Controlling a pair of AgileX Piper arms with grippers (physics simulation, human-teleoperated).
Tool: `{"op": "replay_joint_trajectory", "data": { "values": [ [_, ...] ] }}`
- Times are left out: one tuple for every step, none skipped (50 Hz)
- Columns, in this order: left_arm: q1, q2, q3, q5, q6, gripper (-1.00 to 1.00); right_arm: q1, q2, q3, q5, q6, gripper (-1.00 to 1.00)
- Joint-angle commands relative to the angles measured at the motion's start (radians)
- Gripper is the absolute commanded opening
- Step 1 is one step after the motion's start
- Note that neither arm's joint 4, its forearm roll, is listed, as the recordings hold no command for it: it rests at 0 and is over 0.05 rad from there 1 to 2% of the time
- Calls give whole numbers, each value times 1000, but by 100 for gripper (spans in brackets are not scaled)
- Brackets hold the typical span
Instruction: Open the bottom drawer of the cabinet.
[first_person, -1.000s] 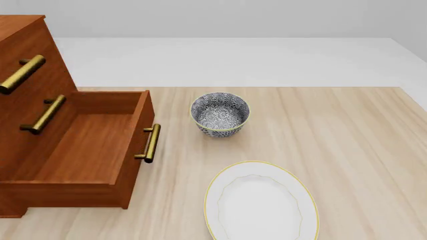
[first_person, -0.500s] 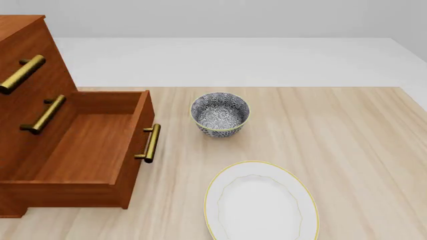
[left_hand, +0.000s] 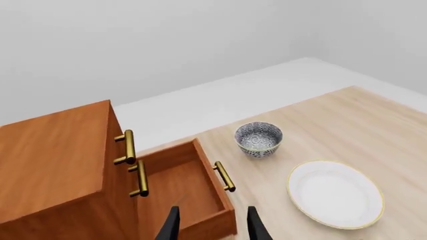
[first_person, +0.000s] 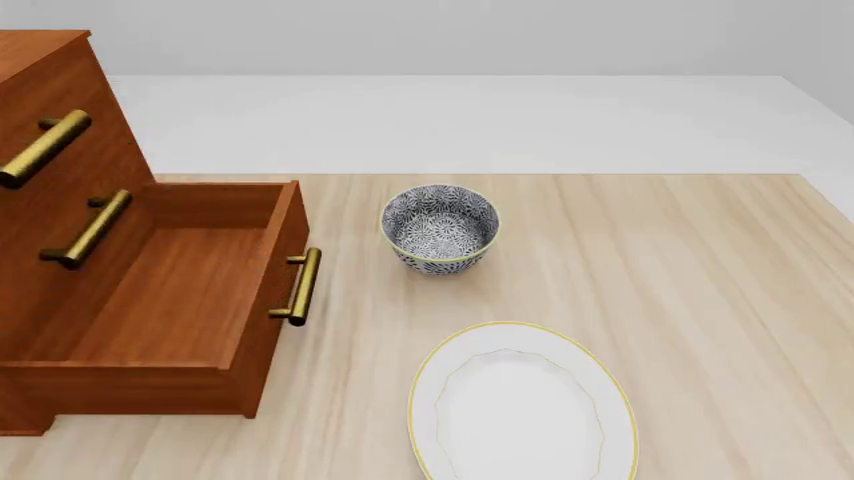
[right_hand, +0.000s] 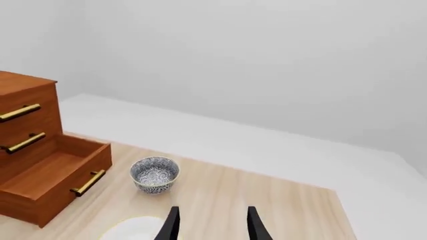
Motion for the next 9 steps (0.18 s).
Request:
{"op": "replay_joint_trajectory", "data": {
  "values": [
    [28, 0, -89, 116, 6, 100, -5, 0, -78, 109, -6, 100],
    [36, 0, -96, 122, 0, 100, -7, 0, -83, 114, -7, 100],
    [49, 0, -102, 126, 15, 100, -7, 0, -90, 125, -7, 100],
    [52, 0, -98, 126, 9, 100, -8, 0, -94, 136, -11, 100],
    [58, 0, -95, 125, 8, 100, -10, 0, -99, 141, -10, 100],
    [63, 0, -97, 126, 16, 100, -11, 0, -109, 159, -7, 100],
    [63, 0, -97, 126, 18, 100, -12, 0, -113, 164, -2, 100],
    [71, 0, -98, 126, 16, 100, -17, 0, -127, 180, 0, 100],
    [74, 0, -98, 126, 18, 100, -19, 0, -133, 190, -9, 100]
  ]
}}
